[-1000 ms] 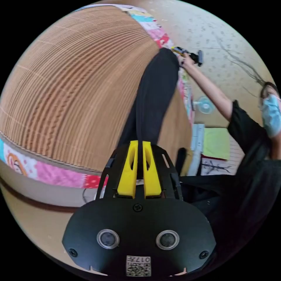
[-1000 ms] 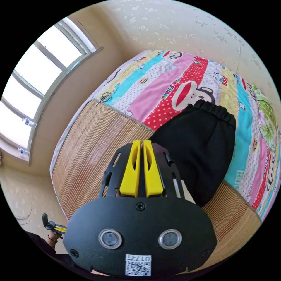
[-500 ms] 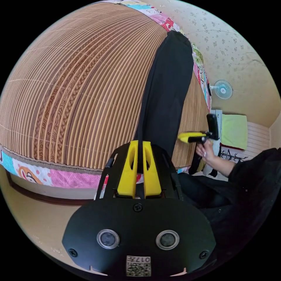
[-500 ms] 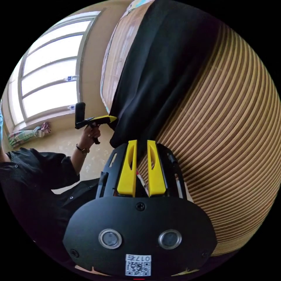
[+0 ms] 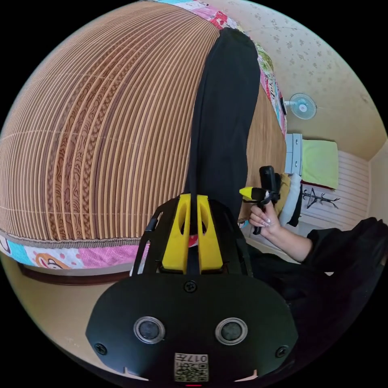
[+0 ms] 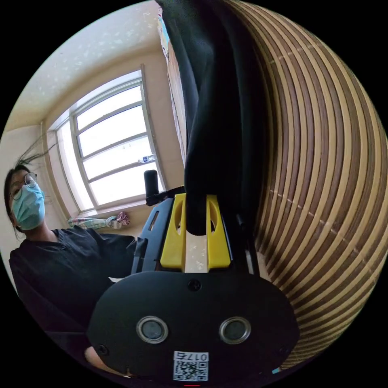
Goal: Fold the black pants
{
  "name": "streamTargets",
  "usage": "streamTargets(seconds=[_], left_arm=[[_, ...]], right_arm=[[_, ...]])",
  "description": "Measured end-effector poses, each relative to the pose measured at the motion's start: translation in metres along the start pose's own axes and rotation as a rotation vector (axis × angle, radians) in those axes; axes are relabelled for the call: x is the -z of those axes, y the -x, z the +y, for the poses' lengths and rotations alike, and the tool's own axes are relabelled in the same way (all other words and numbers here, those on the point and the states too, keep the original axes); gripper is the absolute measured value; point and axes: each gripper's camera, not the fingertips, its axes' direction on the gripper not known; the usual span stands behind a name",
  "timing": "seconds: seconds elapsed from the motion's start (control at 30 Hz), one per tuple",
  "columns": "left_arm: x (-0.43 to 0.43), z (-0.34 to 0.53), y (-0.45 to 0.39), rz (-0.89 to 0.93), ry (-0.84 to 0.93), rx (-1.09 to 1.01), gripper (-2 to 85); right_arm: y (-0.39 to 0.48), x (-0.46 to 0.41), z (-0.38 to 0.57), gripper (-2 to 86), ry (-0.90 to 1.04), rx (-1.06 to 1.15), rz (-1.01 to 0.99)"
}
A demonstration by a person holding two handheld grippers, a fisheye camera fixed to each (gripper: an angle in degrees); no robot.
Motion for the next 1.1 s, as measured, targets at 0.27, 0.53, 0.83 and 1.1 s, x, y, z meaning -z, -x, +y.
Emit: streamTargets(seconds=[0.27, 0.53, 0.83, 1.1], left_arm=[[0.022, 0.041, 0.028, 0.66, -0.142, -0.047, 1.0], [0.0, 0.075, 0.004, 0.337, -0.046, -0.017, 1.2], [0.033, 0.065, -0.024, 0.103, -0.13, -0.086, 8.2], [0.042, -0.072, -0.012, 0.232, -0.24, -0.097, 13.1]], right_arm=[[0.064, 0.05, 0.037, 2.4, -0.13, 0.047, -0.079], [0.068, 0.033, 0.061, 2.7, -0.127, -0.068, 0.307], [0.055, 0.055, 0.078, 7.9, -0.337, -0.105, 0.323], [0.059, 0.114, -0.031, 12.8, -0.442, 0.015, 0.346]])
